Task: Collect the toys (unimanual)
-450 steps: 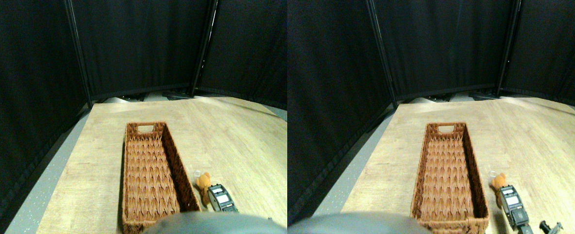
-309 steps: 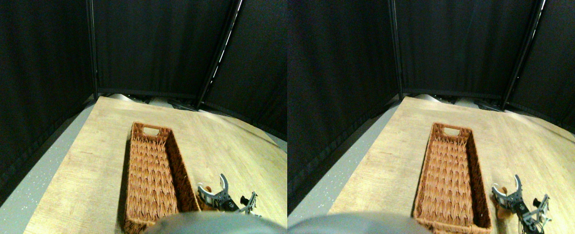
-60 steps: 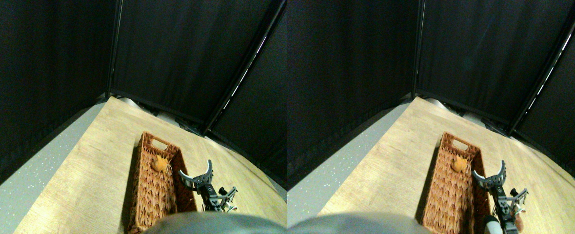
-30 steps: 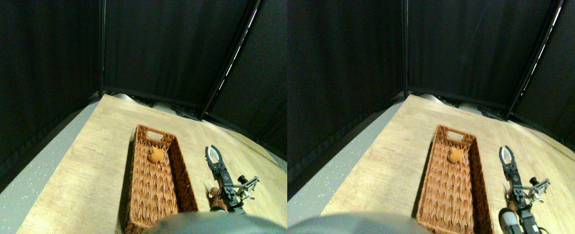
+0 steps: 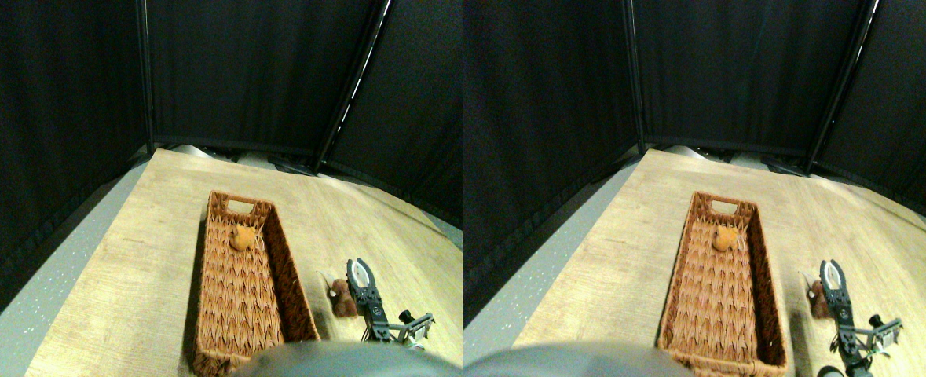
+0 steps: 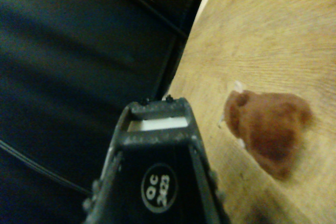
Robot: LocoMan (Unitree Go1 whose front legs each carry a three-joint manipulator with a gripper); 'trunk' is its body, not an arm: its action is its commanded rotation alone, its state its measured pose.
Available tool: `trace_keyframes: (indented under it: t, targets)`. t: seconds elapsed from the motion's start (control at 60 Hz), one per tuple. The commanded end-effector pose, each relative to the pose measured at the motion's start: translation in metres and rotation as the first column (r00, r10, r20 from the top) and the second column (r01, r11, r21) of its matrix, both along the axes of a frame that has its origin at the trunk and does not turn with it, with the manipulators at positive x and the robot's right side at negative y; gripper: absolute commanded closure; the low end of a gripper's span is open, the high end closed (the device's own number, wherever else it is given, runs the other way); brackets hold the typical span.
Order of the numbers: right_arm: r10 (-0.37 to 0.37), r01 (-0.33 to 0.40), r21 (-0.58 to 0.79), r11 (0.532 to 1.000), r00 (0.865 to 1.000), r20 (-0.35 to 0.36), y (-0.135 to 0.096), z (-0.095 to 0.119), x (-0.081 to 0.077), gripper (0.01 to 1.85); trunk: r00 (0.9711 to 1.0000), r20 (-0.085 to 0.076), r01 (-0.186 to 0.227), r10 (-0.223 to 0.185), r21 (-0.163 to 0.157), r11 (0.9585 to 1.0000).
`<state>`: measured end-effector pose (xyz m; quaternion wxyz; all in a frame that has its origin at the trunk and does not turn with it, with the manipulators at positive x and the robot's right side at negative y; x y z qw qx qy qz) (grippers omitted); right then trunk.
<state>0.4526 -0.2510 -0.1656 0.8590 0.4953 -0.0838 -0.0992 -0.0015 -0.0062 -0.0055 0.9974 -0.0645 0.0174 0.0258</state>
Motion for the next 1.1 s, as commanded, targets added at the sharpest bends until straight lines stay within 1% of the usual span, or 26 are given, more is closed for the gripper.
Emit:
trace_keyframes:
  t: [0.017, 0.033, 0.067, 0.1, 0.133, 0.167, 0.183, 0.233, 0.25, 0.267, 0.317, 0.333, 0.383, 0.45, 0.533, 0.55, 0.617, 0.683, 0.75, 0.817, 0.85, 0.867, 0.917, 0.95, 1.0, 1.1]
  targets:
    - [-0.008, 0.007, -0.017, 1.000, 1.000, -0.027, -0.004, -0.004, -0.002, 1.80, 1.0000, -0.002, 0.006, -0.006, -0.024, 0.9997]
    - [-0.011, 0.012, 0.016, 1.000, 0.999, -0.038, -0.006, -0.008, -0.004, 1.80, 1.0000, -0.001, 0.006, -0.006, -0.024, 0.9997]
    - [-0.012, 0.013, 0.019, 1.000, 0.999, -0.045, -0.006, -0.010, -0.004, 1.80, 1.0000, -0.001, 0.006, -0.006, -0.024, 0.9997]
    - [-0.023, 0.024, 0.024, 0.999, 0.998, -0.055, -0.008, -0.015, -0.006, 1.71, 1.0000, -0.001, 0.006, -0.006, -0.024, 0.9997]
    - [-0.045, 0.049, 0.059, 0.997, 0.996, -0.074, -0.010, -0.018, -0.006, 1.64, 1.0000, -0.001, 0.004, -0.004, -0.026, 0.9997]
    - [-0.041, 0.050, 0.088, 0.995, 0.994, -0.103, -0.012, -0.022, -0.005, 1.56, 1.0000, -0.001, 0.004, -0.004, -0.026, 0.9997]
    - [-0.041, 0.050, 0.088, 0.995, 0.994, -0.103, -0.012, -0.022, -0.005, 1.56, 1.0000, -0.002, 0.003, -0.003, -0.026, 0.9996]
    - [-0.043, 0.057, 0.100, 0.993, 0.990, -0.135, -0.015, -0.026, -0.003, 1.44, 1.0000, -0.002, 0.003, -0.003, -0.026, 0.9996]
    - [-0.043, 0.057, 0.100, 0.993, 0.990, -0.135, -0.015, -0.026, -0.003, 1.44, 1.0000, -0.005, 0.001, -0.001, -0.028, 0.9996]
    - [-0.033, 0.053, 0.118, 0.992, 0.986, -0.163, -0.017, -0.029, -0.002, 1.36, 1.0000, -0.005, 0.001, -0.001, -0.028, 0.9996]
    - [-0.015, 0.037, 0.118, 0.992, 0.983, -0.180, -0.018, -0.031, 0.000, 1.32, 1.0000, -0.005, 0.001, -0.001, -0.028, 0.9996]
    - [-0.020, 0.042, 0.120, 0.992, 0.983, -0.182, -0.019, -0.032, 0.000, 1.30, 1.0000, -0.005, 0.001, -0.001, -0.028, 0.9996]
    - [-0.025, 0.049, 0.124, 0.991, 0.982, -0.188, -0.019, -0.034, 0.002, 1.27, 1.0000, -0.005, 0.001, -0.001, -0.028, 0.9996]
    - [-0.001, 0.033, 0.160, 0.987, 0.981, -0.195, -0.021, -0.038, 0.006, 1.26, 1.0000, -0.005, 0.001, -0.001, -0.028, 0.9996]
    - [-0.003, 0.038, 0.168, 0.985, 0.978, -0.207, -0.020, -0.039, 0.009, 1.21, 1.0000, -0.005, 0.001, -0.001, -0.028, 0.9996]
    - [-0.001, 0.038, 0.171, 0.984, 0.978, -0.210, -0.020, -0.039, 0.010, 1.20, 0.9999, -0.007, -0.014, 0.014, -0.040, 0.9991]
    - [-0.014, 0.055, 0.172, 0.984, 0.973, -0.230, -0.021, -0.040, 0.012, 1.17, 0.9998, -0.009, -0.016, 0.016, -0.042, 0.9990]
    - [-0.006, 0.053, 0.189, 0.981, 0.970, -0.243, -0.022, -0.042, 0.015, 1.12, 0.9998, -0.009, -0.020, 0.019, -0.045, 0.9988]
    - [0.030, 0.020, 0.188, 0.982, 0.965, -0.261, -0.024, -0.046, 0.019, 1.06, 0.9998, -0.009, -0.020, 0.019, -0.045, 0.9988]
    - [0.037, 0.019, 0.204, 0.979, 0.963, -0.266, -0.024, -0.050, 0.021, 1.06, 0.9998, -0.009, -0.020, 0.019, -0.045, 0.9988]
    - [0.036, 0.021, 0.203, 0.979, 0.962, -0.272, -0.024, -0.052, 0.021, 1.05, 0.9998, -0.009, -0.020, 0.019, -0.045, 0.9988]
    - [0.034, 0.023, 0.195, 0.981, 0.959, -0.283, -0.025, -0.054, 0.022, 0.99, 0.9996, -0.011, -0.027, 0.026, -0.047, 0.9985]
    - [0.033, 0.026, 0.197, 0.980, 0.956, -0.291, -0.026, -0.056, 0.022, 0.96, 0.9996, -0.012, -0.026, 0.026, -0.046, 0.9986]
    - [0.020, 0.040, 0.194, 0.980, 0.955, -0.295, -0.026, -0.058, 0.022, 0.91, 0.9996, -0.012, -0.026, 0.025, -0.045, 0.9987]
    - [0.013, 0.044, 0.185, 0.982, 0.955, -0.298, -0.027, -0.059, 0.022, 0.89, 0.9996, -0.013, -0.024, 0.023, -0.044, 0.9988]
    - [-0.001, 0.067, 0.211, 0.975, 0.954, -0.298, -0.029, -0.061, 0.021, 0.94, 0.9996, -0.015, -0.025, 0.025, -0.045, 0.9987]
